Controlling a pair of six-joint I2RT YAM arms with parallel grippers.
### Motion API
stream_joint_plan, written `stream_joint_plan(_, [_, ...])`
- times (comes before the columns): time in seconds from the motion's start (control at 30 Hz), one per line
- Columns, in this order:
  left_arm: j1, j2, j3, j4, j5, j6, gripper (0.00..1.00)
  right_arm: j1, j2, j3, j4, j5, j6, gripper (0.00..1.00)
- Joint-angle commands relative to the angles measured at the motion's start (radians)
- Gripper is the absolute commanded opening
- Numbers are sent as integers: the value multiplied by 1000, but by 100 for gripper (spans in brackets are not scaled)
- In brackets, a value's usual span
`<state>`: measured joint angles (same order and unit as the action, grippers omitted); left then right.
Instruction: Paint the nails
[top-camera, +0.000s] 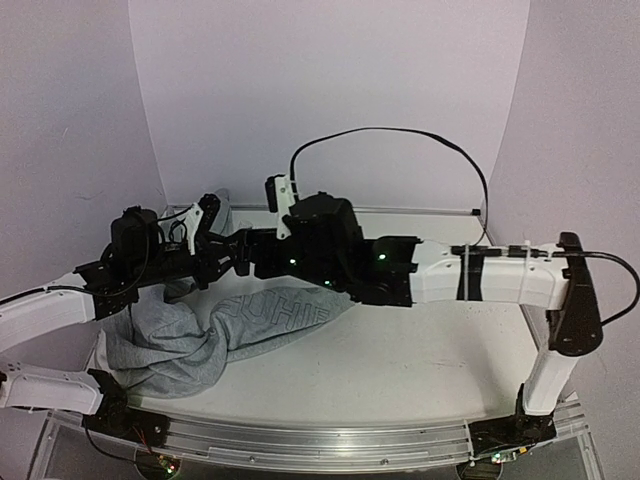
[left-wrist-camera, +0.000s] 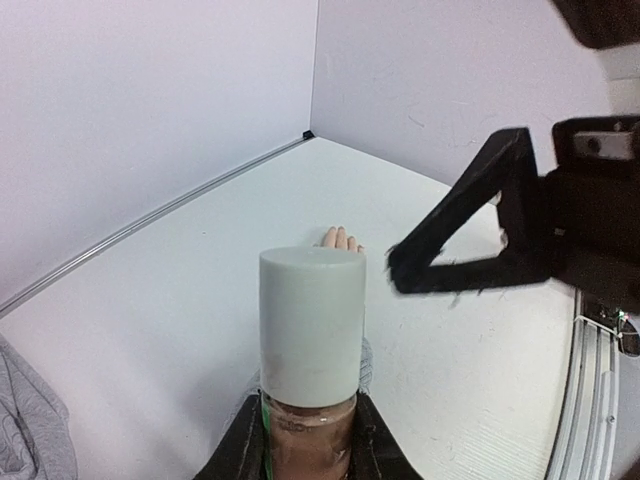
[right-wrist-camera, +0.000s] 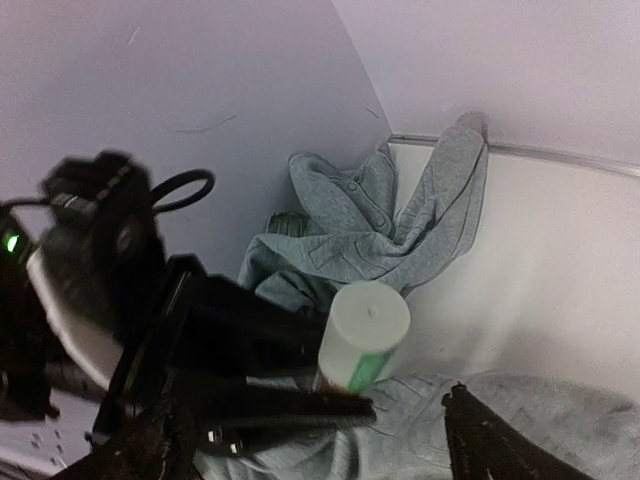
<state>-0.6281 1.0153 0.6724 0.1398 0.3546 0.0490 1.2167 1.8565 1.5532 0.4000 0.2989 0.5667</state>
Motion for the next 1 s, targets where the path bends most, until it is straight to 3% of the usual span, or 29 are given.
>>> stream_joint_plan(0.0, [10,17,81,64,3,-23,0,-57,-204,-166,135,-248,-204,98])
stream_joint_plan(0.1, [16,42,104,58,112,-37,0,-143,-266,-255,163,-439,-237,98])
stream_joint_plan(0.27, [21,127,180,58,544,-87,0,-239,-309,-368,318,-791,-267,98])
stream_joint_plan(0.43, [18,239,253,62,815,-157,0,-266,-292,-383,446,-968,-253,92])
stream_joint_plan(0.57, [1,267,261,65,868,-170,0,-286,-250,-340,486,-1057,-223,78])
stream_joint_plan(0.73, [-12,276,264,66,888,-173,0,-286,-165,-257,521,-1167,-175,69])
stream_joint_plan(0.97, [-15,276,264,66,895,-175,0,-286,-125,-218,574,-1190,-146,53])
